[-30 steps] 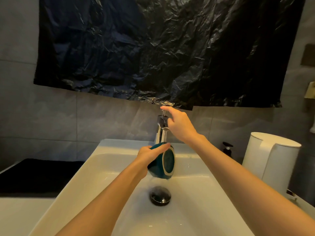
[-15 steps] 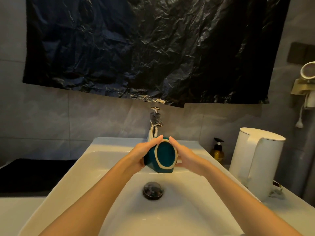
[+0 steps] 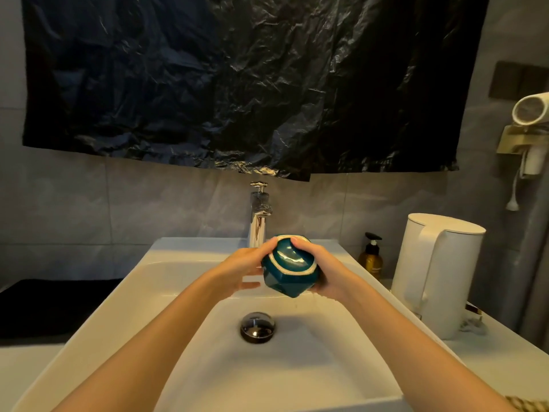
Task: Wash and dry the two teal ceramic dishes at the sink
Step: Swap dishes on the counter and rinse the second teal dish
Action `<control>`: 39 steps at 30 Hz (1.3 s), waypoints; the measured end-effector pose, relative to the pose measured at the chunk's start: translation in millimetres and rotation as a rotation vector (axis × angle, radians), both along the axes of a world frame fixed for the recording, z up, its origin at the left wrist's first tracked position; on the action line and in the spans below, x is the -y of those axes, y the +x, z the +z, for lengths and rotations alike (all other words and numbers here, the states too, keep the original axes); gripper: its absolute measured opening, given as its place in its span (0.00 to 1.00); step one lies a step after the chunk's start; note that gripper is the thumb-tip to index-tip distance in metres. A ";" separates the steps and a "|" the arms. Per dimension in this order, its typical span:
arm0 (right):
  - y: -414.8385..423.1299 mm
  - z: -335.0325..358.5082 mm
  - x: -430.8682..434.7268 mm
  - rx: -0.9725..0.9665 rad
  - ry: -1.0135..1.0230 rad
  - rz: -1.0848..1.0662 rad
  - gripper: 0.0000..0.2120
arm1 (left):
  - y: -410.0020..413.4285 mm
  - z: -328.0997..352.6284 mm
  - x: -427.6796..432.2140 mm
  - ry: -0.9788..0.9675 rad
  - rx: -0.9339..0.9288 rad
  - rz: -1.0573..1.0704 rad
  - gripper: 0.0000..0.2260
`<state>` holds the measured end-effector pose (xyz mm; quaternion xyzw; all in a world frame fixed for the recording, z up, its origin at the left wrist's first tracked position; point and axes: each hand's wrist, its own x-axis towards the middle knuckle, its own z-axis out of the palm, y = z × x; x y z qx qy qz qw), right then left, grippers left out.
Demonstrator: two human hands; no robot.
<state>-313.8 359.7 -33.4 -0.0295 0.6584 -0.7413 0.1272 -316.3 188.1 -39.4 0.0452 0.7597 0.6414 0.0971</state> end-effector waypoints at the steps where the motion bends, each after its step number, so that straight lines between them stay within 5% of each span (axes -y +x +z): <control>1: 1.0 -0.9 0.4 0.013 0.027 -0.021 0.12 | -0.5 -2.6 1.9 -0.069 -0.012 0.018 0.21; 14: -0.1 0.3 -4.2 -0.140 0.126 0.048 0.14 | 7.4 3.9 16.9 -0.129 0.030 -0.185 0.16; 17: 8.2 8.7 -5.9 -0.250 0.130 0.148 0.12 | 15.0 15.1 16.3 -0.191 -0.091 -0.091 0.15; 20: 14.6 19.6 -4.6 -0.411 0.226 0.203 0.22 | 30.0 29.3 22.1 -0.309 -0.252 -0.068 0.15; 29: 64.0 55.6 29.4 -0.843 0.850 0.330 0.23 | 86.2 38.7 74.3 -0.557 -0.768 0.016 0.23; 33: 90.9 58.7 57.0 -0.871 0.902 0.457 0.17 | 115.9 36.9 110.4 -0.665 -0.878 0.059 0.23; 39: 127.6 54.0 120.6 -1.159 0.889 0.434 0.19 | 169.9 35.3 166.7 -0.920 -0.924 0.231 0.26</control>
